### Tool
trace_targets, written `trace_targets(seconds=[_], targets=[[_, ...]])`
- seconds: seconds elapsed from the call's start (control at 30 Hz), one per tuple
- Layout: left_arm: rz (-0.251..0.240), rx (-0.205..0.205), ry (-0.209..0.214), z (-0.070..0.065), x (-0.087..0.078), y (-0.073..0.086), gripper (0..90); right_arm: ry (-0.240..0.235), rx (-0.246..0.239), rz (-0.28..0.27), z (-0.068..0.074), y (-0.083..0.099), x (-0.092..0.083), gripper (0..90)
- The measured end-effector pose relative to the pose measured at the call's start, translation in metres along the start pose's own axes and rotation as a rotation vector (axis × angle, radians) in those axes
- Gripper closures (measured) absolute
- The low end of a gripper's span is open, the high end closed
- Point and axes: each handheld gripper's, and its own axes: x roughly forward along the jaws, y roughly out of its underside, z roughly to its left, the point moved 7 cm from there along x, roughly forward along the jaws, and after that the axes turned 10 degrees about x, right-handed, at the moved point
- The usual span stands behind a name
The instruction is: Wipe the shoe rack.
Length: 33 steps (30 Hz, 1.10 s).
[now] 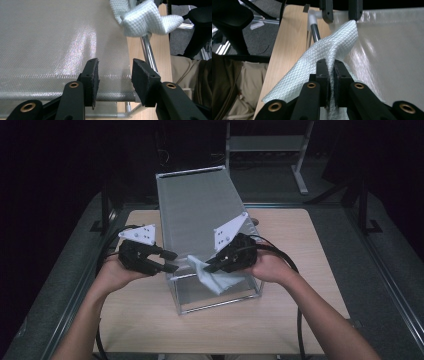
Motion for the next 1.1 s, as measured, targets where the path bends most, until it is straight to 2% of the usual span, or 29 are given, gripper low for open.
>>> trace_targets(seconds=[0.1, 0.2, 0.27, 0.33, 0.43, 0.6, 0.73, 0.8, 0.87, 0.93, 1.1], targets=[[-0.004, 0.007, -0.015, 0.000, 0.001, 0.000, 56.5, -0.005, 0.035, 0.008, -0.006, 0.007, -0.008, 83.5], [-0.002, -0.001, -0.025, 0.001, 0.000, 0.001, 56.6, 0.009, 0.018, 0.005, -0.004, 0.003, -0.003, 83.4], [-0.005, 0.003, -0.026, 0.001, -0.001, 0.002, 56.8, -0.001, 0.014, 0.006, -0.004, 0.001, -0.001, 83.3], [-0.012, -0.002, -0.028, 0.000, -0.001, 0.002, 56.9, -0.015, 0.025, 0.013, -0.006, 0.004, -0.004, 83.1], [-0.019, -0.002, -0.024, 0.001, -0.001, 0.003, 56.9, -0.008, 0.056, 0.033, -0.013, 0.014, -0.016, 83.0], [-0.014, -0.016, -0.035, 0.003, -0.005, 0.006, 56.9, 0.009, 0.029, 0.051, -0.009, 0.007, -0.009, 83.2], [-0.013, -0.013, -0.039, 0.002, -0.006, 0.006, 57.0, -0.009, 0.056, 0.082, -0.013, 0.011, -0.015, 83.2], [-0.008, -0.016, -0.038, 0.002, -0.007, 0.007, 56.6, -0.006, 0.051, 0.089, -0.013, 0.010, -0.014, 83.2], [-0.008, -0.013, -0.032, -0.001, -0.009, 0.007, 56.2, 0.006, 0.048, 0.090, -0.013, 0.008, -0.012, 83.2], [-0.018, -0.009, -0.038, -0.004, -0.012, 0.006, 56.6, -0.001, 0.057, 0.086, -0.014, 0.007, -0.011, 83.2], [-0.048, -0.005, -0.016, -0.012, -0.020, 0.004, 54.9, -0.012, 0.078, 0.057, -0.016, 0.010, -0.012, 83.1]])
